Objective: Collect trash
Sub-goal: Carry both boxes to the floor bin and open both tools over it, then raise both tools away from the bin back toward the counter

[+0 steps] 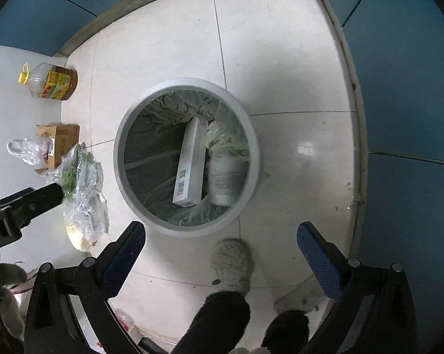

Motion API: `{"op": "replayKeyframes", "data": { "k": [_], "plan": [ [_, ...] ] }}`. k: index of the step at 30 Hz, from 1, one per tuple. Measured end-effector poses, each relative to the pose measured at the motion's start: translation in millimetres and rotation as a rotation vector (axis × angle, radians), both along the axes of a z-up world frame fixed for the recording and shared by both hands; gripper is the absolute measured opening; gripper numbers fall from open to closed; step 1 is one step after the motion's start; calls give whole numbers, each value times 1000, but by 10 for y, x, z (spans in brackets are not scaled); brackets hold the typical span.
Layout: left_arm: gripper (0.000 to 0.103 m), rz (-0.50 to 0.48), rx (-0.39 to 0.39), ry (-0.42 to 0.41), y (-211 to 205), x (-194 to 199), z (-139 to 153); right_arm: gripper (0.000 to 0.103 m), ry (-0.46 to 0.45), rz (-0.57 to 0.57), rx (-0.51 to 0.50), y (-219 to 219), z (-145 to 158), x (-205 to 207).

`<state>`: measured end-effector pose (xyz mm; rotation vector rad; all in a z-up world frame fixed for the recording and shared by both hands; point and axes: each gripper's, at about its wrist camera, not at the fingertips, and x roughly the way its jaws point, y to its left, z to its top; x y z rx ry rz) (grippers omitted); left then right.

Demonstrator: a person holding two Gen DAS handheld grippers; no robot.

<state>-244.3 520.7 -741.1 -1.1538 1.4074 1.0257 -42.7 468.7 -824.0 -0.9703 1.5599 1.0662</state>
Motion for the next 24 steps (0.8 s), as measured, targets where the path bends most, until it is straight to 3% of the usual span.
{"op": "replayKeyframes", "data": {
  "k": [6, 10, 14, 24],
  "plan": [
    [99, 22, 175, 77, -148, -111, 466, 103, -116, 34, 42, -4, 411, -38],
    [99, 15, 217, 85, -285, -131, 834, 103, -168, 41, 66, -89, 832, -73],
    [99, 16, 245, 61, -432, -142, 1320, 103, -182, 47, 117, -198, 1410, -159],
    [99, 19, 347, -10, -845, -243, 2837, 103, -208, 41, 301, -606, 3231, -241]
  ]
}}
